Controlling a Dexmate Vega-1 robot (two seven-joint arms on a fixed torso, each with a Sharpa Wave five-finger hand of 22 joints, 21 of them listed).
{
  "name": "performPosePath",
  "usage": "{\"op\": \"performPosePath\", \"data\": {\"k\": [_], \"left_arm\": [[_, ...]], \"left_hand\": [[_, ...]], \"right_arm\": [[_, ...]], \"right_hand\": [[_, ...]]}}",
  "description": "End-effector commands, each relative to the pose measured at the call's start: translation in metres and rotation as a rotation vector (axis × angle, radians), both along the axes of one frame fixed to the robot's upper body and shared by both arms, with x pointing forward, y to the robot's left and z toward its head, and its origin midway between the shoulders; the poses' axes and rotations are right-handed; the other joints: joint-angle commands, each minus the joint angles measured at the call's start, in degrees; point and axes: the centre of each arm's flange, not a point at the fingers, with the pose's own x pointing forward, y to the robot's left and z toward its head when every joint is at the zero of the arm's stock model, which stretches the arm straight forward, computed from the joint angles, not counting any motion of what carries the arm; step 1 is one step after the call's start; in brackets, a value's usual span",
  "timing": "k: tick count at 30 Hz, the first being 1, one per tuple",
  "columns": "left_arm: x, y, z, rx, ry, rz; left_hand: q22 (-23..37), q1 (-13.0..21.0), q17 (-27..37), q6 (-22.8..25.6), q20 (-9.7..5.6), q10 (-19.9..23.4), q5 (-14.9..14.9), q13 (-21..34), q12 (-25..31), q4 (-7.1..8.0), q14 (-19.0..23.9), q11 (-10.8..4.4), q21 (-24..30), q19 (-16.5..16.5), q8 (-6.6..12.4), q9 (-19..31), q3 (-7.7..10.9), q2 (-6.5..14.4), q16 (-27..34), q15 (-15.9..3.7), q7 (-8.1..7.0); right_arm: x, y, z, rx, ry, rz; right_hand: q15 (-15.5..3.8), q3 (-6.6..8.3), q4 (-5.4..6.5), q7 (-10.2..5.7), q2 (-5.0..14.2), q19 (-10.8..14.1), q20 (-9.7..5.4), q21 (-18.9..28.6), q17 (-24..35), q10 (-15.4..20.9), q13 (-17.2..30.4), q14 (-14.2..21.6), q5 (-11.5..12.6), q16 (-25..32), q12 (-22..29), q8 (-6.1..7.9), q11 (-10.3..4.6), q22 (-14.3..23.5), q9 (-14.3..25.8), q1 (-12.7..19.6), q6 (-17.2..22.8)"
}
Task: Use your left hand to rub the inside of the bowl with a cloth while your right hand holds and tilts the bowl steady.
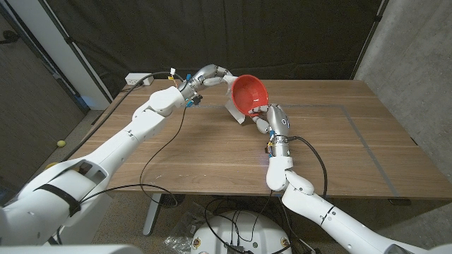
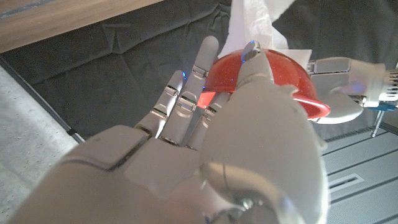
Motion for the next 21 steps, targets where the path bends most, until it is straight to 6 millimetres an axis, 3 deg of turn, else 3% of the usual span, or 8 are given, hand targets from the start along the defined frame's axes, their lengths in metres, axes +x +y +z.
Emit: {"op": "performPosePath", "data": {"k": [1, 9, 16, 18, 19, 21], "left_arm": [[0.002, -0.002, 0.000, -0.001, 0.008, -0.011], [0.003, -0.004, -0.002, 0.010, 0.013, -0.011], [0.006, -0.003, 0.000, 0.007, 0.013, -0.007], [0.007, -0.003, 0.001, 0.006, 0.011, -0.006], [0.007, -0.004, 0.001, 0.007, 0.011, -0.007], [0.007, -0.004, 0.002, 0.008, 0.010, -0.005]], "left_hand": [[0.10, 0.06, 0.17, 0.39, -0.27, 8.93, 0.12, 0.34, -0.32, 0.07, 0.50, -8.19, 0.60, 0.11, 0.57, 0.00, 0.42, 0.20, -0.26, -3.70, 0.28], [0.12, 0.03, 0.20, 0.60, -0.36, 9.43, -0.04, 0.27, -0.85, 0.12, 0.84, -8.12, 0.92, 0.19, 0.75, -0.64, 0.67, 0.09, -0.41, -3.70, 0.17], [0.12, -0.06, 0.24, 0.73, -0.39, 9.70, -0.20, 0.46, -1.17, 0.20, 1.03, -8.05, 1.18, 0.21, 0.99, -0.96, 0.87, 0.03, -0.57, -3.73, 0.31], [0.12, -0.09, 0.26, 0.68, -0.37, 9.56, -0.24, 0.54, -1.33, 0.23, 0.97, -8.05, 1.22, 0.14, 1.06, -1.00, 0.92, 0.03, -0.65, -3.66, 0.48], [0.11, -0.07, 0.26, 0.73, -0.40, 9.61, -0.25, 0.58, -1.38, 0.22, 1.04, -7.99, 1.27, 0.17, 1.11, -1.05, 0.98, 0.03, -0.66, -3.62, 0.42], [0.11, -0.06, 0.28, 0.65, -0.33, 9.60, -0.29, 0.72, -1.48, 0.22, 1.15, -7.94, 1.31, 0.03, 1.15, -1.14, 1.06, 0.03, -0.69, -3.59, 0.44]], "right_arm": [[0.009, 0.007, 0.001, 0.022, 0.070, -0.093], [0.013, 0.005, 0.004, 0.090, 0.095, -0.069], [0.010, 0.001, 0.005, 0.102, 0.068, 0.095], [0.009, -0.001, 0.005, 0.077, 0.057, 0.158], [0.009, -0.001, 0.005, 0.080, 0.053, 0.174], [0.009, -0.004, 0.006, 0.088, 0.046, 0.239]], "right_hand": [[-4.14, 0.29, -0.38, 1.85, 0.48, -0.43, -0.01, 0.52, 0.50, 12.15, 3.21, 0.37, -0.36, 0.61, 0.98, 0.18, 8.21, 0.27, -0.11, 0.54, 1.34], [-4.05, 0.49, -0.46, 2.03, 0.41, -0.67, 0.18, 0.98, 0.89, 12.23, 3.80, 0.34, -0.66, 0.70, 1.09, 0.18, 8.54, 0.49, -0.24, 0.73, 1.41], [-4.12, 0.69, -0.40, 2.00, 0.46, -0.51, -0.12, 1.64, 1.31, 11.90, 4.45, 0.08, -0.97, 0.71, 1.03, 0.13, 8.54, 0.71, -0.25, 0.75, 1.16], [-4.07, 0.76, -0.32, 1.95, 0.58, -0.38, -0.30, 1.83, 1.36, 11.77, 4.62, -0.15, -1.02, 0.58, 1.01, 0.11, 8.23, 0.75, -0.22, 0.71, 1.04], [-4.17, 0.88, -0.28, 1.75, 0.62, -0.38, -0.45, 2.17, 1.61, 11.50, 5.04, -0.43, -1.13, 0.51, 0.93, 0.10, 6.73, 0.83, -0.15, 0.72, 0.82], [-4.22, 0.91, -0.17, 1.48, 0.68, -0.31, -0.63, 2.42, 1.81, 11.47, 5.32, -0.55, -1.19, 0.51, 0.95, 0.18, 6.32, 0.87, -0.09, 0.62, 0.85]]}}
